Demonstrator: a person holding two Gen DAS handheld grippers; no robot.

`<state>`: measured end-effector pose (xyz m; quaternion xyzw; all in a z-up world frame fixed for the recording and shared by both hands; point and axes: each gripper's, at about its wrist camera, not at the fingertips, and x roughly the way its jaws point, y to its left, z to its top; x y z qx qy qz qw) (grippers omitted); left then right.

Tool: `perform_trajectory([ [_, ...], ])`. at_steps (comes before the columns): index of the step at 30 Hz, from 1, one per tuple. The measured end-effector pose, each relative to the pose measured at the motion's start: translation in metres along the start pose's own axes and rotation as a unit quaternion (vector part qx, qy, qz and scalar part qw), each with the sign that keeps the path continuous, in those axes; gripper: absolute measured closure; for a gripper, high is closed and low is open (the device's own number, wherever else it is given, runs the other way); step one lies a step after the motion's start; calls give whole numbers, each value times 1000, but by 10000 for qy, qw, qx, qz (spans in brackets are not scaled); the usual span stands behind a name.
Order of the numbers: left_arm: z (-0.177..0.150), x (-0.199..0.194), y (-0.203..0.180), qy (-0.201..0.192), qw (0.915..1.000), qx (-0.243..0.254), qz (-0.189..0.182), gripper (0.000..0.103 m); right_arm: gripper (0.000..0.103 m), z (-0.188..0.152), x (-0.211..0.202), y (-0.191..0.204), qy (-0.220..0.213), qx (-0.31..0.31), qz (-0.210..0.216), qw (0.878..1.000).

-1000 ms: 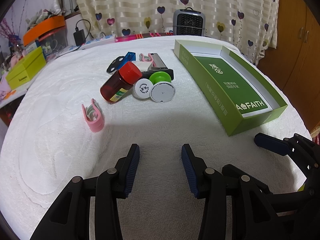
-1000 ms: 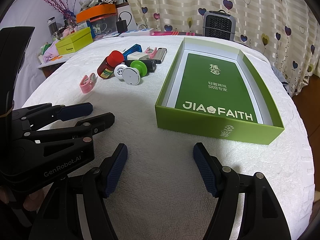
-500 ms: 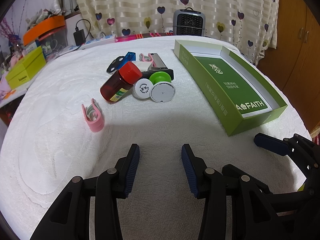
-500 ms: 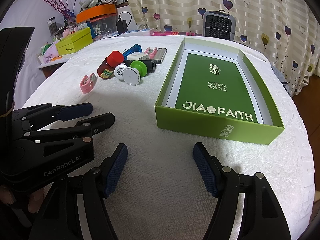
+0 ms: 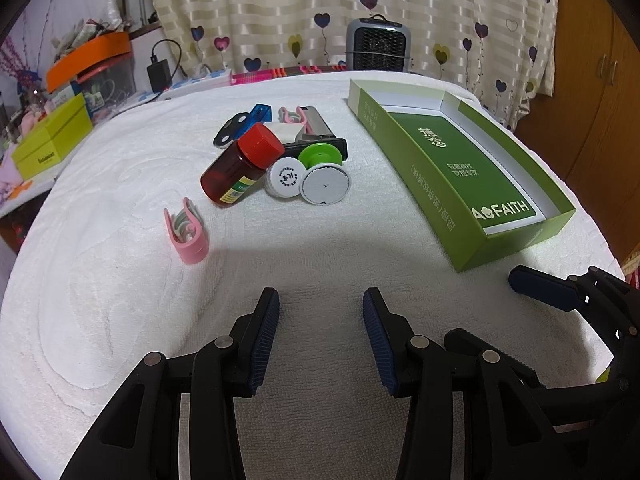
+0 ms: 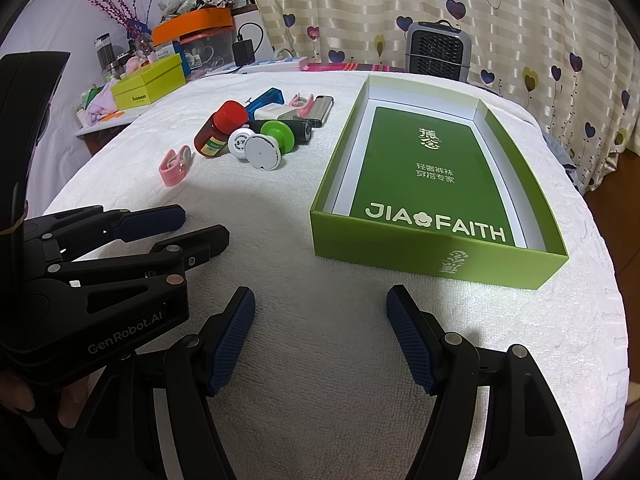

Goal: Organize rigid objects

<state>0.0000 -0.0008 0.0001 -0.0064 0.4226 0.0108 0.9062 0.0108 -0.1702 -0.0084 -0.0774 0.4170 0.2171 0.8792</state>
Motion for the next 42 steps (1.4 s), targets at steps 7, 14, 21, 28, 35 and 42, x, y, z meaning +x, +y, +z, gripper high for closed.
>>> perform_trajectory([
  [7, 0, 0, 0, 0, 10000, -1, -1, 60, 34, 0, 0, 0, 1, -2, -3, 10000],
  [14, 0, 0, 0, 0, 10000, 0, 0, 60, 34, 0, 0, 0, 1, -3, -3, 10000],
  [21, 0, 0, 0, 0, 10000, 2, 2, 60, 34, 0, 0, 0, 1, -3, -4, 10000],
  [28, 0, 0, 0, 0, 10000, 11, 13, 60, 34, 0, 1, 1, 2, -7, -9, 10000],
  [35, 0, 0, 0, 0, 10000, 18, 11, 60, 34, 2, 0, 1, 18, -37, -57, 10000],
  [42, 0, -10, 2, -48, 9999, -11, -102, 60, 34, 0, -5, 6, 34, -10, -65, 10000],
])
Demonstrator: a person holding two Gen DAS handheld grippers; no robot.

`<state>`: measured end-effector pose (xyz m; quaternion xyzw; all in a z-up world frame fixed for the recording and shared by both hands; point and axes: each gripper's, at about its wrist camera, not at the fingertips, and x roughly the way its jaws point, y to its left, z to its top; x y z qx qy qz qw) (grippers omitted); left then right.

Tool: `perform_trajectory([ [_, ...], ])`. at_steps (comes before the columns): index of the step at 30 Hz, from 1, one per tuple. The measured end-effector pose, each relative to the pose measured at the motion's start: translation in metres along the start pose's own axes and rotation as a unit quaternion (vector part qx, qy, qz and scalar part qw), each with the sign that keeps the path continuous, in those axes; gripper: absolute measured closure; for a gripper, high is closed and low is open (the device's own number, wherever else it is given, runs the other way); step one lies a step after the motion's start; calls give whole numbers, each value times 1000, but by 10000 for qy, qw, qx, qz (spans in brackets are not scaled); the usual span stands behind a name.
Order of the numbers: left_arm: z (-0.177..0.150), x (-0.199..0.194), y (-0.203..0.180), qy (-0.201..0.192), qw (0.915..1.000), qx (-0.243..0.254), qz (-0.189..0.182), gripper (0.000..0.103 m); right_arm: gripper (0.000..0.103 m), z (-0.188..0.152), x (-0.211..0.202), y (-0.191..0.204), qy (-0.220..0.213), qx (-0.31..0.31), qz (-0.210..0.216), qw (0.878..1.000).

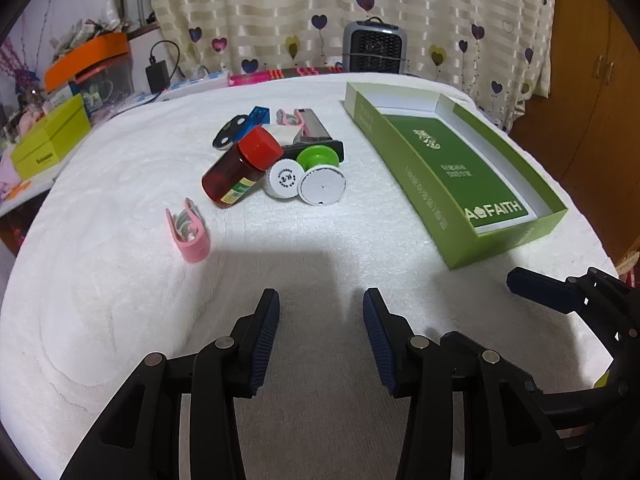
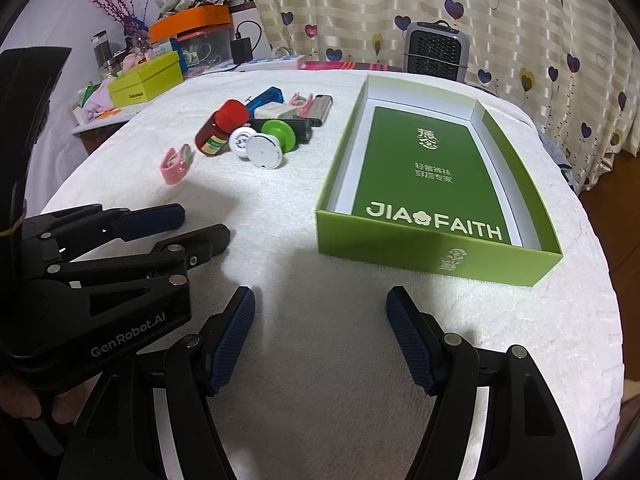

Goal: Organize rigid objects

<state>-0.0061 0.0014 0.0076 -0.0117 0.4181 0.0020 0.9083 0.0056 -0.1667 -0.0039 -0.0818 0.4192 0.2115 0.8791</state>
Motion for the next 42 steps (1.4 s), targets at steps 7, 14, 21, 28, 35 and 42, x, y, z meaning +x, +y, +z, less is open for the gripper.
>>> perform_trajectory([
  [7, 0, -20, 5, -212, 9998, 6, -34, 60, 34, 2, -15, 7, -155, -62, -3, 9999],
  [14, 5, -35, 10, -388, 9992, -29, -65, 60, 34, 10, -24, 17, -286, -154, 27, 9995],
  [21, 11, -40, 24, -516, 9985, -166, -114, 60, 34, 20, -29, 25, -381, -271, 77, 9989],
  [28, 20, -34, 46, -572, 9978, -322, -99, 60, 34, 34, -23, 31, -387, -352, 130, 9985],
  [35, 36, -19, 69, -588, 9977, -329, -107, 60, 34, 52, -19, 31, -501, -374, 186, 9979],
  [42, 55, 3, 83, -508, 9982, -136, -272, 60, 34, 71, -10, 29, -608, -274, 343, 9972],
])
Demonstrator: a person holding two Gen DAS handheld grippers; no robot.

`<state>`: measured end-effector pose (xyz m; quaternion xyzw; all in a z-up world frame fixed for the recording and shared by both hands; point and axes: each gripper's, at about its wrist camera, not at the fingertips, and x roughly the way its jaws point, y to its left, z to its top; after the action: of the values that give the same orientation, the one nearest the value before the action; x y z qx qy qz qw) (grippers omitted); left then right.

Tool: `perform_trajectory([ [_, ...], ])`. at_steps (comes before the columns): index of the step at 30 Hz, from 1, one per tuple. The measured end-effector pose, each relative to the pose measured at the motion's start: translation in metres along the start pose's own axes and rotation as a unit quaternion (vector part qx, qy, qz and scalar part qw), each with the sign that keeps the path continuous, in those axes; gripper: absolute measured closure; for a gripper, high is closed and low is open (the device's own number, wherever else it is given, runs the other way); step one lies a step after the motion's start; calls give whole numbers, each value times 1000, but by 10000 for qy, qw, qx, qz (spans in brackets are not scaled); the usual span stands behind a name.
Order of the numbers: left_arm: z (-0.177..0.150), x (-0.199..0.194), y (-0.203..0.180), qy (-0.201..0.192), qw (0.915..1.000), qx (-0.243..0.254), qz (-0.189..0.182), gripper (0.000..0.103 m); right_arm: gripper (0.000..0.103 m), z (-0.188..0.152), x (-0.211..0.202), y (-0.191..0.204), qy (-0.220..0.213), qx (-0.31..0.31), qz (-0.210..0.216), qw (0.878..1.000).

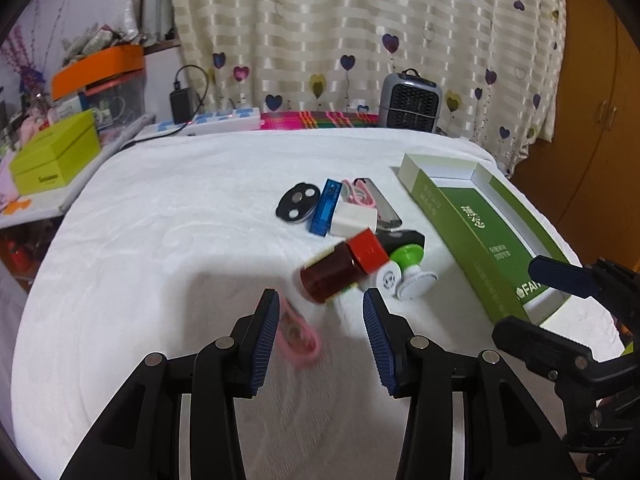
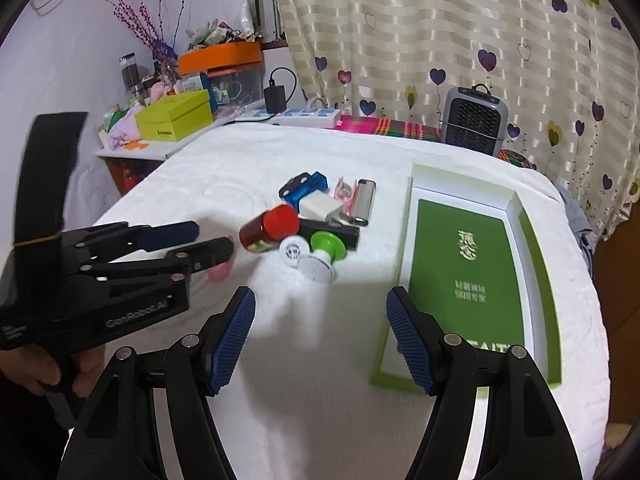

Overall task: Organize rigid objects
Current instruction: 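Grasp the pink plastic clip with the left gripper while the right gripper grasps the red-capped brown bottle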

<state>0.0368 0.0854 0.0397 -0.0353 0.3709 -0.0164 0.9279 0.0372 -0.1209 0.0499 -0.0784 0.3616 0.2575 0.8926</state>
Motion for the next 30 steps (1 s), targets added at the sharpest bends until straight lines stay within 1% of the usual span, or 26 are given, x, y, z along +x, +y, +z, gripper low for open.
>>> perform_trajectory([
  [5, 10, 12, 4, 50, 9995, 205, -235, 60, 34, 8, 8, 1, 21, -32, 93, 9999],
  [6, 11, 13, 4, 37, 9994, 237, -242, 60, 36, 8, 10, 1, 31, -35, 105, 9999],
  [8, 11, 15, 7, 44, 9996, 212, -180, 60, 39, 10, 13, 1, 56, -42, 138, 9999],
  [12, 5, 8, 18, 78, 9999, -52, 53, 60, 44, 13, 19, 0, 104, -41, 200, 9997],
  [16, -6, 8, 21, 242, 9989, -324, 228, 60, 44, 15, 24, 0, 115, -50, 242, 9996],
  [20, -13, 20, 23, 432, 9976, -479, 255, 60, 44, 17, 33, 3, 176, -57, 297, 9994],
  [22, -15, 24, 26, 428, 9974, -571, 99, 60, 44, 18, 37, 4, 207, -72, 322, 9992],
  [24, -15, 26, 26, 425, 9972, -621, 40, 60, 44, 20, 39, 5, 220, -97, 339, 9991],
  [27, -17, 30, 26, 451, 9964, -699, -145, 60, 44, 23, 44, 5, 256, -109, 352, 9990],
  [30, -19, 31, 24, 427, 9967, -665, -166, 60, 44, 27, 52, 8, 337, -143, 424, 9984],
])
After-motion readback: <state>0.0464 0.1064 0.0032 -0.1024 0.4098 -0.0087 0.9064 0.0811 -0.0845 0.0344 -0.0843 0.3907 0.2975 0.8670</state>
